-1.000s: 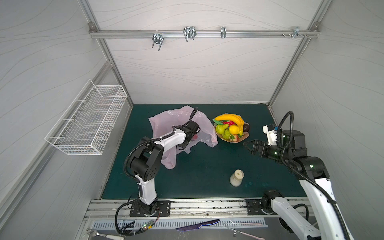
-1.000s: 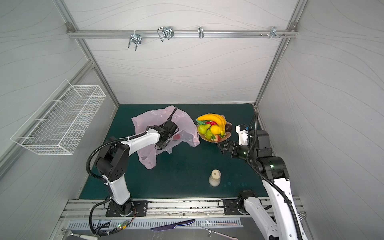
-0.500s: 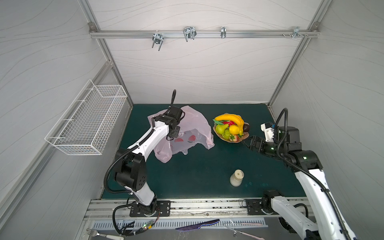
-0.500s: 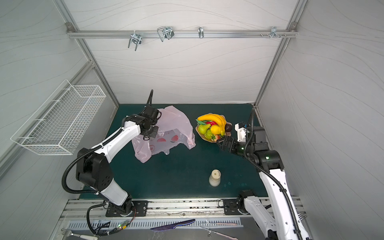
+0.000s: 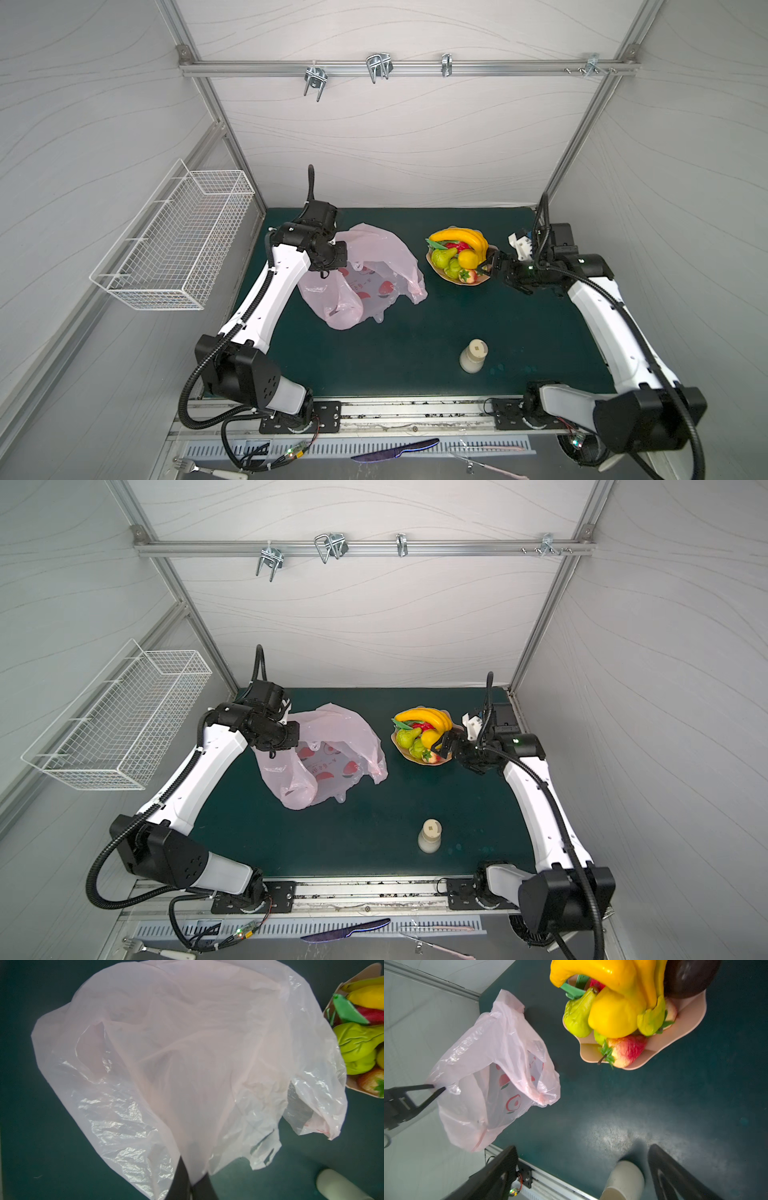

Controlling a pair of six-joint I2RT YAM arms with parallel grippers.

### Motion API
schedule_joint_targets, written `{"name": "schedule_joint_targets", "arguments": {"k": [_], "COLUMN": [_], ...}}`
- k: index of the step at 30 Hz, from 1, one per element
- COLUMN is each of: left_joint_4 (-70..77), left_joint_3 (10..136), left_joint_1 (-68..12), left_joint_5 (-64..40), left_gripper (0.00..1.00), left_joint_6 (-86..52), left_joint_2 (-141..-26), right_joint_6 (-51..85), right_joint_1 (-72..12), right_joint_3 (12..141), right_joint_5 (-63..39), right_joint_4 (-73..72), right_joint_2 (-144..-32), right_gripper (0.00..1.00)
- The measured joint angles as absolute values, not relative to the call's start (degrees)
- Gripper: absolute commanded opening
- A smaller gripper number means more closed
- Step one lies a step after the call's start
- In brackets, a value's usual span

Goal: Place the fruits into the plastic bag
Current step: Open the plastic bag at the center of the table, then pick up the fruit from the plate.

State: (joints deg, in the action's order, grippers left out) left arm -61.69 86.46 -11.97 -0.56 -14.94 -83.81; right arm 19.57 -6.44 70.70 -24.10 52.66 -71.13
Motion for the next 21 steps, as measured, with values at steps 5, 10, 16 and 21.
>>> {"name": "schedule_joint_targets", "arguments": {"k": [5, 10, 16, 21], "left_joint_4": [-63.7, -63.8, -63.5, -63.5], "left_joint_3": [88.3, 89.0, 87.5, 86.4], "left_joint_1": [-10.9, -10.6, -10.5, -10.5], "left_joint_5": [-4.5, -7.9, -10.8, -12.1], "left_gripper": [0.0, 0.0, 0.0, 0.0], "left_joint_6": [-17.1, -18.3, -19.6, -19.8], "left_joint_2": [-83.3, -82.5, -80.7, -80.1], "right_joint_6": [17.9, 14.4, 9.7, 6.0], "right_joint_1": [-6.0, -7.1, -10.7, -13.6], "right_joint_3": [74.6, 81.1, 88.4, 91.2], "right_joint_5": [-21.9, -17.6, -11.5, -4.8], "right_joint_4": [52.4, 52.3, 51.7, 51.5], "right_joint_2": [-77.6, -84.5, -93.5, -98.4], "right_gripper": [0.99, 0.94, 0.91, 0.88]}}
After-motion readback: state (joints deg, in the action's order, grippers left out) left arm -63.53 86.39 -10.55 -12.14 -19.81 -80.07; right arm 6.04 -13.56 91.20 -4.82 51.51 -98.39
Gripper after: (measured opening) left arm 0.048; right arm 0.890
